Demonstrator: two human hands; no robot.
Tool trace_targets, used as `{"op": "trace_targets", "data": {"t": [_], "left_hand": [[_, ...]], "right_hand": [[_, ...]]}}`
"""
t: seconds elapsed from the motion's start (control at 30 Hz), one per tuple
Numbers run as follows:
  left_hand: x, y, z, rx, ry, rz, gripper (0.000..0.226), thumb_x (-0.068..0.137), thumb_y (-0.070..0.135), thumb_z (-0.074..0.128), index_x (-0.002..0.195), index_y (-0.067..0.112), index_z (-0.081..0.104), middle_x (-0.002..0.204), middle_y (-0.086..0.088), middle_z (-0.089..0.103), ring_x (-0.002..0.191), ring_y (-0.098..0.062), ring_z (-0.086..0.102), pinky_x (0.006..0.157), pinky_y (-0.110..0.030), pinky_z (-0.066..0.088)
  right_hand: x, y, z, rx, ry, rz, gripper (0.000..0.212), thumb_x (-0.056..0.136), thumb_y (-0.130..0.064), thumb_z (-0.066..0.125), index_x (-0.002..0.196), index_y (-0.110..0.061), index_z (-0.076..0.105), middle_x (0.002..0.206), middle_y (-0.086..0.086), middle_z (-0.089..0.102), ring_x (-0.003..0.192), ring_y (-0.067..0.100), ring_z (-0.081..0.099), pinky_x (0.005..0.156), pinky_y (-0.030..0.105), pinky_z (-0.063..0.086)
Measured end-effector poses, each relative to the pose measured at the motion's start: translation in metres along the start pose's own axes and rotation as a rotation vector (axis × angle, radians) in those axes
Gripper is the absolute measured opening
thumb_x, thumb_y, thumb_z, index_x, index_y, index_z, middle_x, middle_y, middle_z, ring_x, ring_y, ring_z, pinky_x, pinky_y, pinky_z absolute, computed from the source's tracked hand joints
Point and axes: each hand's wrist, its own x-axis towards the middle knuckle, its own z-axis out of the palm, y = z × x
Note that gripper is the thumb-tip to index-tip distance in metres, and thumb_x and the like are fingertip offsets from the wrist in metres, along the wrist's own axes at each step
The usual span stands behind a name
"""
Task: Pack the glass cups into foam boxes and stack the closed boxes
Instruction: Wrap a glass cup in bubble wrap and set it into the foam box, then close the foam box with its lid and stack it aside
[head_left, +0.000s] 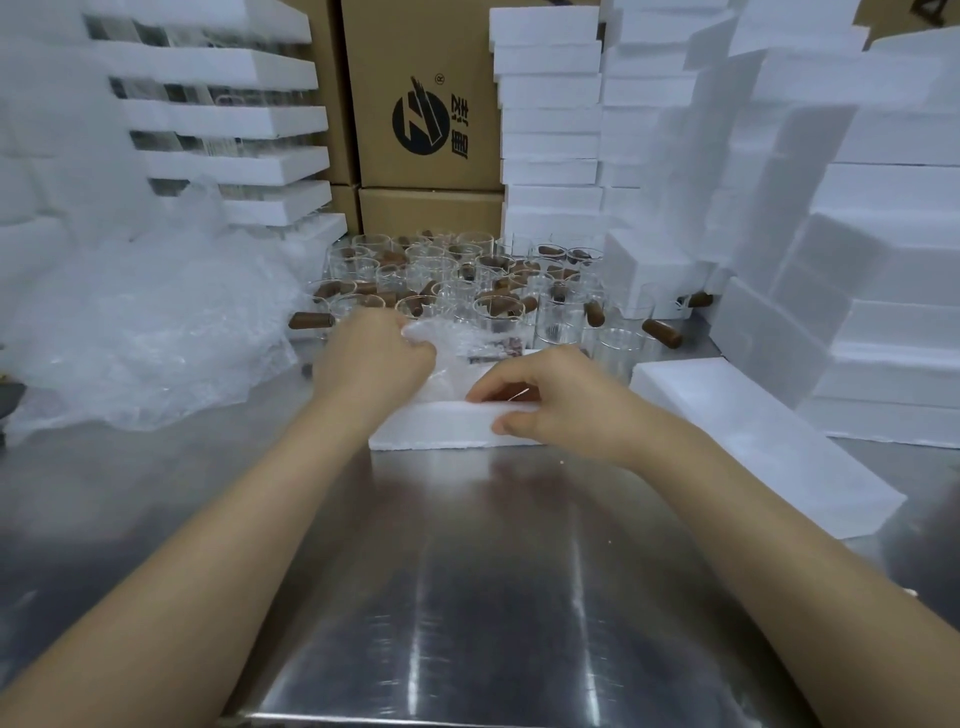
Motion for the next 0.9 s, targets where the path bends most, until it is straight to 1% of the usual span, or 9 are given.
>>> {"op": "trace_targets", "data": {"t": [0.1, 0.17, 0.23, 0.3, 0.43, 0.63, 0.77, 0.83, 0.9], "left_hand": [[0.002, -0.002, -0.005, -0.081, 0.046, 0.065, 0.017, 0.082, 0.015, 0.064, 0.099, 0.015, 0.067, 0.084, 0.001, 0.059, 0.075, -0.016, 0.054, 0.067, -0.028, 0.038], [0.001, -0.001, -0.008, -0.103, 0.067, 0.133, 0.014, 0.080, 0.008, 0.063, 0.091, 0.012, 0.071, 0.074, 0.001, 0.062, 0.065, -0.011, 0.052, 0.062, -0.027, 0.040], [0.001, -0.001, -0.010, -0.100, 0.060, 0.161, 0.015, 0.079, 0.004, 0.061, 0.081, 0.009, 0.075, 0.072, -0.012, 0.067, 0.063, -0.021, 0.054, 0.061, -0.030, 0.043], [0.003, -0.002, -0.010, -0.060, 0.005, 0.139, 0.017, 0.080, 0.003, 0.059, 0.069, 0.008, 0.072, 0.065, -0.016, 0.061, 0.059, -0.027, 0.048, 0.056, -0.031, 0.040], [0.008, -0.002, -0.006, -0.002, -0.055, 0.072, 0.043, 0.078, 0.000, 0.057, 0.048, 0.015, 0.030, 0.057, -0.005, 0.035, 0.054, -0.021, 0.029, 0.055, -0.028, 0.024], [0.015, -0.001, -0.001, -0.040, -0.113, 0.025, 0.028, 0.082, 0.003, 0.054, 0.056, 0.009, 0.045, 0.067, -0.008, 0.046, 0.056, -0.019, 0.038, 0.056, -0.028, 0.032], [0.015, -0.015, -0.012, -0.256, -0.187, -0.048, 0.041, 0.095, 0.032, 0.055, 0.060, 0.010, 0.054, 0.043, 0.007, 0.053, 0.041, -0.016, 0.046, 0.053, -0.023, 0.038], [0.020, -0.019, -0.021, -0.278, -0.072, -0.126, 0.045, 0.098, 0.040, 0.046, 0.071, 0.009, 0.065, 0.059, 0.001, 0.065, 0.046, -0.016, 0.052, 0.055, -0.024, 0.041], [0.026, -0.025, -0.031, -0.248, -0.045, -0.181, 0.033, 0.096, 0.028, 0.050, 0.077, 0.009, 0.069, 0.071, -0.008, 0.064, 0.047, -0.017, 0.052, 0.052, -0.023, 0.040]], "right_hand": [[0.000, 0.001, -0.004, -0.176, 0.022, 0.004, 0.029, 0.082, -0.011, 0.072, 0.110, -0.019, 0.071, 0.104, -0.008, 0.070, 0.090, -0.002, 0.058, 0.085, 0.017, 0.048], [-0.002, 0.003, -0.009, -0.298, 0.045, 0.080, 0.028, 0.083, -0.019, 0.072, 0.111, -0.023, 0.070, 0.109, -0.007, 0.069, 0.099, 0.009, 0.060, 0.088, 0.034, 0.050], [-0.003, 0.004, -0.013, -0.299, 0.055, 0.125, 0.026, 0.083, -0.015, 0.070, 0.109, -0.018, 0.070, 0.107, -0.001, 0.070, 0.101, 0.016, 0.061, 0.087, 0.038, 0.051], [-0.003, 0.002, -0.012, -0.295, 0.057, 0.121, 0.023, 0.084, -0.009, 0.068, 0.106, -0.015, 0.071, 0.104, 0.002, 0.070, 0.099, 0.018, 0.062, 0.085, 0.038, 0.051], [0.000, 0.000, -0.009, -0.373, 0.045, 0.123, 0.022, 0.086, -0.009, 0.066, 0.107, -0.014, 0.070, 0.105, 0.004, 0.070, 0.099, 0.020, 0.060, 0.082, 0.037, 0.051], [0.001, 0.003, -0.008, -0.384, 0.045, 0.122, 0.019, 0.085, -0.008, 0.069, 0.104, -0.010, 0.071, 0.100, 0.006, 0.070, 0.094, 0.023, 0.061, 0.081, 0.039, 0.051], [0.000, 0.000, -0.015, -0.275, 0.090, 0.100, 0.015, 0.086, -0.016, 0.071, 0.099, -0.010, 0.074, 0.092, 0.004, 0.072, 0.085, 0.017, 0.065, 0.081, 0.030, 0.051], [-0.004, 0.003, -0.029, -0.212, 0.234, 0.143, 0.013, 0.090, -0.024, 0.066, 0.092, -0.015, 0.075, 0.085, -0.002, 0.071, 0.079, 0.011, 0.065, 0.076, 0.020, 0.051], [-0.008, 0.016, -0.045, -0.315, 0.351, 0.271, 0.018, 0.093, -0.025, 0.058, 0.087, -0.018, 0.073, 0.088, 0.001, 0.071, 0.084, 0.019, 0.064, 0.079, 0.030, 0.052]]}}
